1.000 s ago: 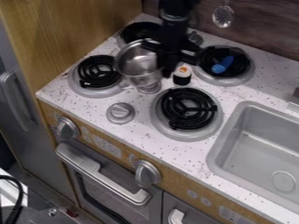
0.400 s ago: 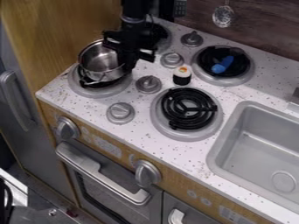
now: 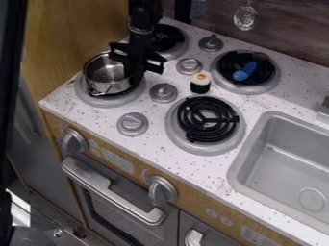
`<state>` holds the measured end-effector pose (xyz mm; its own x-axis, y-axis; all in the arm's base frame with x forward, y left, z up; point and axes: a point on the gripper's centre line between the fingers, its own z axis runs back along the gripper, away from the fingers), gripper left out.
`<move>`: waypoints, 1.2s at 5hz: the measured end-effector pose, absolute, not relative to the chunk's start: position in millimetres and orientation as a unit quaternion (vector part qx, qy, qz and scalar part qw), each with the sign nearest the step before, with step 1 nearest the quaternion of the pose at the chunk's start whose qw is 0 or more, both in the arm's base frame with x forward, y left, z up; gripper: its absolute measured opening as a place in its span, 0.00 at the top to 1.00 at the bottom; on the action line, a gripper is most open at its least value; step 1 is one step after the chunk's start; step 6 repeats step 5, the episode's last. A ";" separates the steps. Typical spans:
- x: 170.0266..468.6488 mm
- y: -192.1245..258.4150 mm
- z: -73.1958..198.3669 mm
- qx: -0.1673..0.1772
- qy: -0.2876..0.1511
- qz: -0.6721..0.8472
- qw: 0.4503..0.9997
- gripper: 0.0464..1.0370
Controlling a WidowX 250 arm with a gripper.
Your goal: Take the silver pot in the lower left burner
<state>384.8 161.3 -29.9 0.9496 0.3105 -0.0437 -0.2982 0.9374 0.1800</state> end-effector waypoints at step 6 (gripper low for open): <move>346.3 97.6 34.5 0.043 -0.010 0.129 0.991 0.04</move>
